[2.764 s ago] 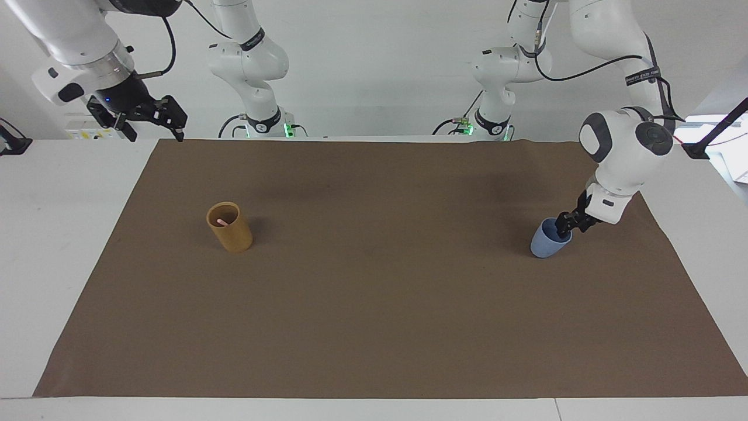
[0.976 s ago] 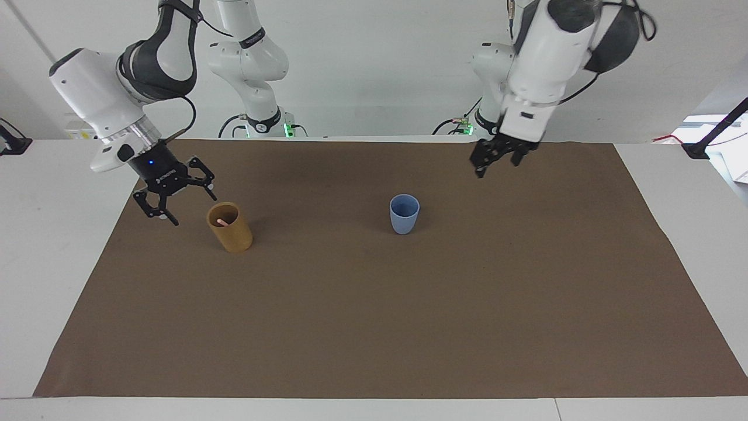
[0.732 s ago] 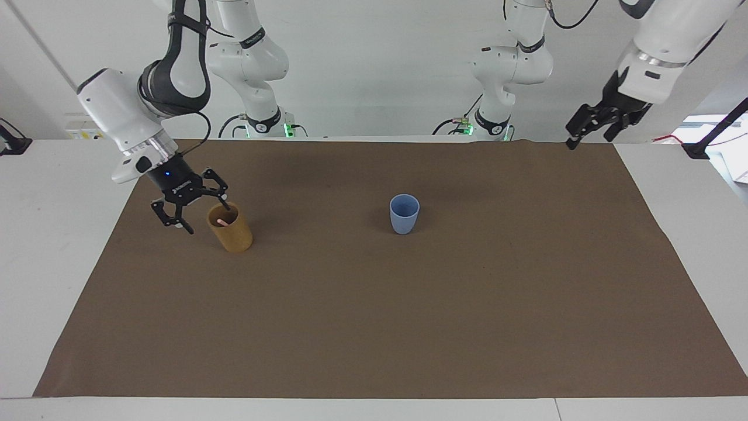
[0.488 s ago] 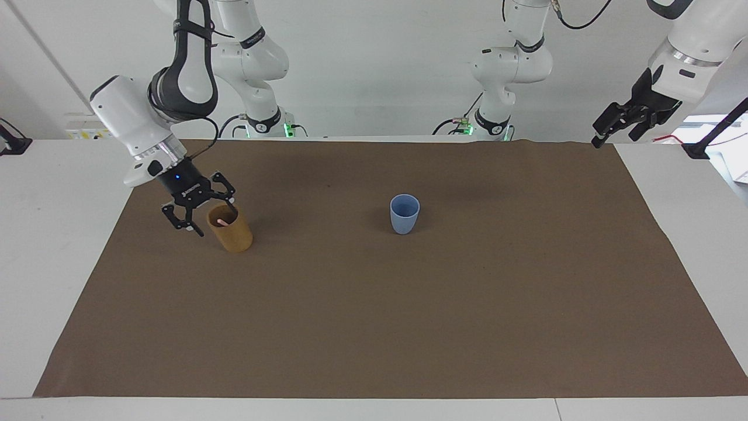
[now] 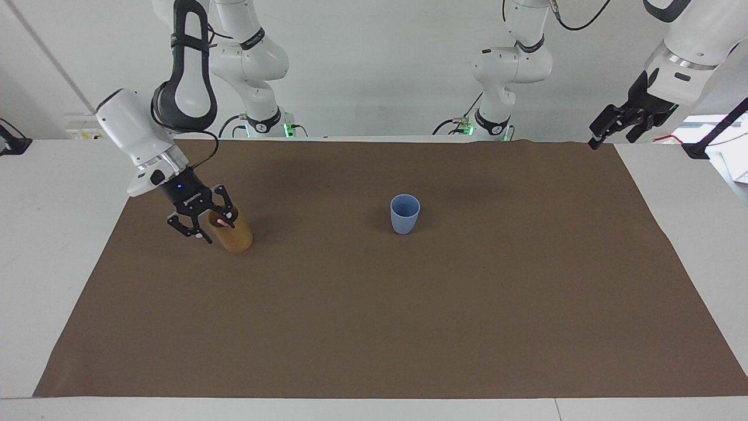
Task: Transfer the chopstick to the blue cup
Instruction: 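Reach the right gripper to the pink chopstick while the left gripper withdraws, then close the right gripper on the pink chopstick in the tan cup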
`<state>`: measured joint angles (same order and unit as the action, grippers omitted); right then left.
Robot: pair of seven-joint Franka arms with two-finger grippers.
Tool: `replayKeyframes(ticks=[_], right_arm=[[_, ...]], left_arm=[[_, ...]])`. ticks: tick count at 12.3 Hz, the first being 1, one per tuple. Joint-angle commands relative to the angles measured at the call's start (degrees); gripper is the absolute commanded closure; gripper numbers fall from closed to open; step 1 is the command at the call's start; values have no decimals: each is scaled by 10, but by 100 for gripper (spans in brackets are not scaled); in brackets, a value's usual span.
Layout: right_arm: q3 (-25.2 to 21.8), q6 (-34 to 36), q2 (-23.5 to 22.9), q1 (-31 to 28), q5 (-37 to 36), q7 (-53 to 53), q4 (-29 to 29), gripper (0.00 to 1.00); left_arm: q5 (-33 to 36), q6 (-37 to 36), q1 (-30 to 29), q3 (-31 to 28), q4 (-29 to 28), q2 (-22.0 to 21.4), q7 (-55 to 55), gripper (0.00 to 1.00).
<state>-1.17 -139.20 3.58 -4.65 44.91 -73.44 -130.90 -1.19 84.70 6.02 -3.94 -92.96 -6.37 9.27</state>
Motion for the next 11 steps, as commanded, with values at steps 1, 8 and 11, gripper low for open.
replayKeyframes(ticks=[1,8,11], right_arm=[[3,28,6,-3,16,-8,-2,49],[1,75,6,-9,-24,37,12,56],[0,73,6,-11,-33,36,13,56]], left_arm=[[-1,-11,-7,4,6,2,-3,0],[-1,-11,-7,4,6,2,-3,0],[-1,-11,-7,3,6,2,-3,0]])
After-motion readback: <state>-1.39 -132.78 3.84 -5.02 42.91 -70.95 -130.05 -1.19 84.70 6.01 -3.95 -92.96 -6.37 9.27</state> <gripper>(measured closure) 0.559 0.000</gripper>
